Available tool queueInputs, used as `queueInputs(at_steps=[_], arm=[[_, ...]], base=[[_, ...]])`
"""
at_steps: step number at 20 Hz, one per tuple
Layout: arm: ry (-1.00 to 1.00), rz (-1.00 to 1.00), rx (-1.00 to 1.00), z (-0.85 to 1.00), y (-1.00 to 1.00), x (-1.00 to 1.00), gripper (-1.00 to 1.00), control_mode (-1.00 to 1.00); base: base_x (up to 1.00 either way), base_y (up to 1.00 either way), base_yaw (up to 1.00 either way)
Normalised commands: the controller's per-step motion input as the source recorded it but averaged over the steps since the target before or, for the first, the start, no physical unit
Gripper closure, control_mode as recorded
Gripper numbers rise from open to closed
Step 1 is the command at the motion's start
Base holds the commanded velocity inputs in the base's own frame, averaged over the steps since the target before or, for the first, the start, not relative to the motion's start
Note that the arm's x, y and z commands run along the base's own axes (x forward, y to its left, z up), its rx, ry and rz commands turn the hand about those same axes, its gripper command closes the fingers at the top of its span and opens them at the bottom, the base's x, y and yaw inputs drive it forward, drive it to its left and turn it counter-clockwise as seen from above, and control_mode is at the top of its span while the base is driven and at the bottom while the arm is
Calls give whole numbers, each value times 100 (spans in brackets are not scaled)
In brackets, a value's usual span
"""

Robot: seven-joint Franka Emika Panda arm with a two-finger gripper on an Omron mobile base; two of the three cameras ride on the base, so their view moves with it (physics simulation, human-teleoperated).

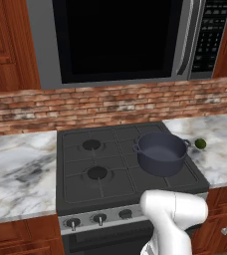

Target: Turn on the burner for the pot on the stove. Wait thirty seconds for the pot to heat up. Then add the lime to the pot.

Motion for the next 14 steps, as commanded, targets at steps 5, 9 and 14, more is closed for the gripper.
queueInputs(at_steps=[5, 9, 14], arm=[[-7, -29, 9, -60, 30, 53, -100, -100], [-1, -30, 11, -92, 29, 54, -100, -100], [8, -15, 17, -98, 23, 64, -100, -100]], base=[[0, 0, 0], [0, 0, 0], [0, 0, 0]])
